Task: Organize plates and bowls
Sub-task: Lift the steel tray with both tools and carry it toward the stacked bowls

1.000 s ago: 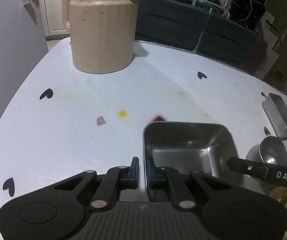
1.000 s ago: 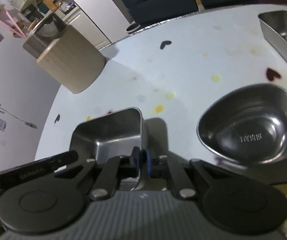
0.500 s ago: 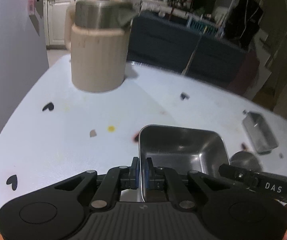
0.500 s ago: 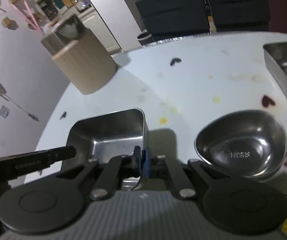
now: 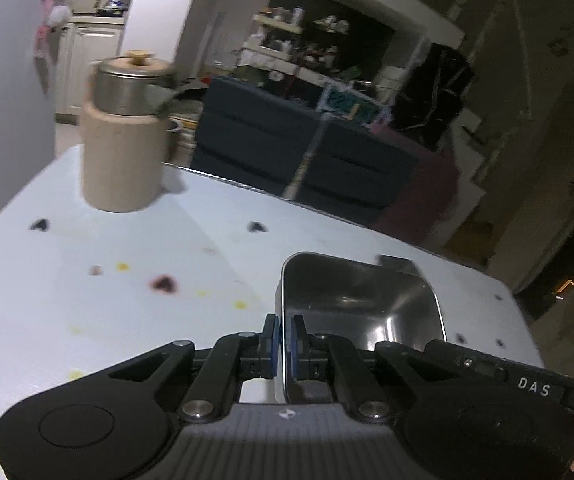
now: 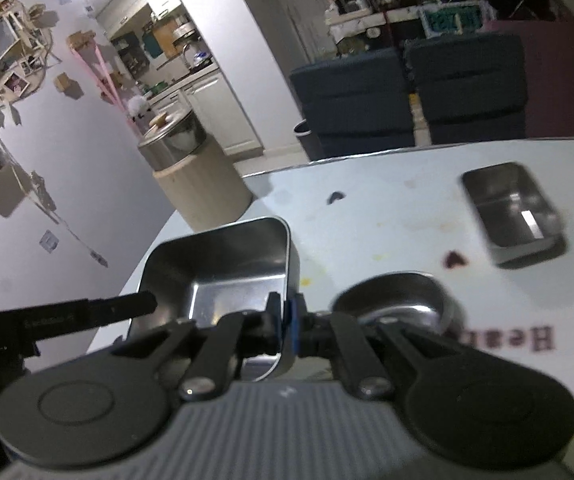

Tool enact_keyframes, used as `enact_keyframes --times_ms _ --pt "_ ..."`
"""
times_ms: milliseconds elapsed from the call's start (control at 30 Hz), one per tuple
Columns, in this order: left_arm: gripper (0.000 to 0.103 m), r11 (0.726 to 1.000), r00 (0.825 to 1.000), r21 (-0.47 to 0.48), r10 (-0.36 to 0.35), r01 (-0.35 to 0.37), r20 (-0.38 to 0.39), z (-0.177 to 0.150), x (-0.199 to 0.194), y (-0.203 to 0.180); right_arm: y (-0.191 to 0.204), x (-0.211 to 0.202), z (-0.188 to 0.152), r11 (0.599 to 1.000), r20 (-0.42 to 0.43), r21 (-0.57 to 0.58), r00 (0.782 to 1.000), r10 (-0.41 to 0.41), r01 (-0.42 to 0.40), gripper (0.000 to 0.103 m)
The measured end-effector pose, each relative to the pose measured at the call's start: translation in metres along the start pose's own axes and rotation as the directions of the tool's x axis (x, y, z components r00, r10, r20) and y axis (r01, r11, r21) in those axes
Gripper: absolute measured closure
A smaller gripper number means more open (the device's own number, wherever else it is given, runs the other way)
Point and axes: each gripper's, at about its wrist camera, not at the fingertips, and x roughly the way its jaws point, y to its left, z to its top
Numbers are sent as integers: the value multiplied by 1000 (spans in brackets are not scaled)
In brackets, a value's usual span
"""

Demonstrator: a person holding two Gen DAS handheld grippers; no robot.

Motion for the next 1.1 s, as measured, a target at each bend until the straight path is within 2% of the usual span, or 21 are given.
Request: enact_keyframes --times_ms 300,567,833,1100 --pt "97 994 993 57 -93 97 -66 -21 32 -70 -60 -59 -10 995 49 69 996 -79 76 96" --pt "97 971 974 154 -154 180 -165 -43 68 -132 -113 -95 -29 979 61 139 985 -160 150 95" --pt "97 942 946 227 -183 246 -267 -73 102 -181 -163 -125 -54 954 33 190 970 -241 230 95" --pt "97 921 917 281 -157 271 -366 -107 132 -209 -194 -133 -79 927 -38 224 954 -299 300 95"
